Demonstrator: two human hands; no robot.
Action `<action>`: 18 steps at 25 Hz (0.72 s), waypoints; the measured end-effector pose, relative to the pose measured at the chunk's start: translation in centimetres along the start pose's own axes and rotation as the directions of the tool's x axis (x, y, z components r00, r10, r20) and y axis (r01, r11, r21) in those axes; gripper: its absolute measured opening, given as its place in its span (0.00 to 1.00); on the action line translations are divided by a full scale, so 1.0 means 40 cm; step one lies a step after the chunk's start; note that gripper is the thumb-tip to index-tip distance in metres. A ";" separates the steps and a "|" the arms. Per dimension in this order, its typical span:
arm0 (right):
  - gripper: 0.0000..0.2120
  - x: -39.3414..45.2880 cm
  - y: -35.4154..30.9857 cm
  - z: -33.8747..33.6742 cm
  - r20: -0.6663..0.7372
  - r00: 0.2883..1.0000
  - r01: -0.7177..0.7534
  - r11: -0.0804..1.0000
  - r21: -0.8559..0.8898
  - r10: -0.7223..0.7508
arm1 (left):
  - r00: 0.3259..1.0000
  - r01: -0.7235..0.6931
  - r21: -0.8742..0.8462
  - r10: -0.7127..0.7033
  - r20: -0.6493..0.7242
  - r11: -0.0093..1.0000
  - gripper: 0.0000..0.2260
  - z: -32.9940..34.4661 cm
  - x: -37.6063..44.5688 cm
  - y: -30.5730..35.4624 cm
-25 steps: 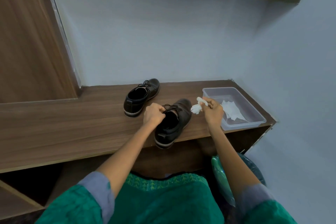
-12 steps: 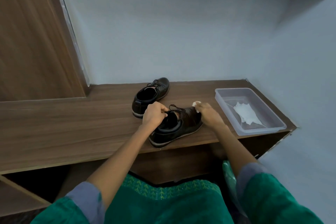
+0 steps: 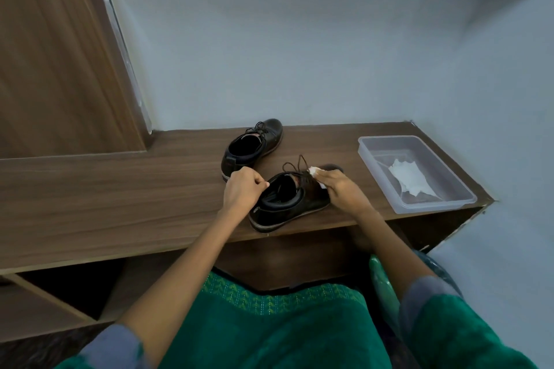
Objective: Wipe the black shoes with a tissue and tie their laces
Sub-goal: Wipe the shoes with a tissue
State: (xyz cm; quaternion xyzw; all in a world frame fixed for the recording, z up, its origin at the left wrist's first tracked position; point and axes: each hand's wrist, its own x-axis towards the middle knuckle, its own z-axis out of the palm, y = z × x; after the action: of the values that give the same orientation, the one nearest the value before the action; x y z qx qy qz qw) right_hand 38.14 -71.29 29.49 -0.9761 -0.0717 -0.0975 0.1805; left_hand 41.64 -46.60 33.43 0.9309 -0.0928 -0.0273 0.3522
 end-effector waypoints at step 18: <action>0.09 0.031 -0.154 -0.007 -0.268 0.939 0.200 0.975 -0.093 -0.218 | 1.000 0.015 -0.035 -0.016 -0.021 0.999 0.07 0.002 -0.030 0.008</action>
State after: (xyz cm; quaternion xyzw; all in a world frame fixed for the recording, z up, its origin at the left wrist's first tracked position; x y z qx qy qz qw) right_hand 38.20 -65.57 32.09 -0.9451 -0.1458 -0.2535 0.1458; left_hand 40.40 -46.66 33.57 0.9255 -0.0814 -0.0217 0.3692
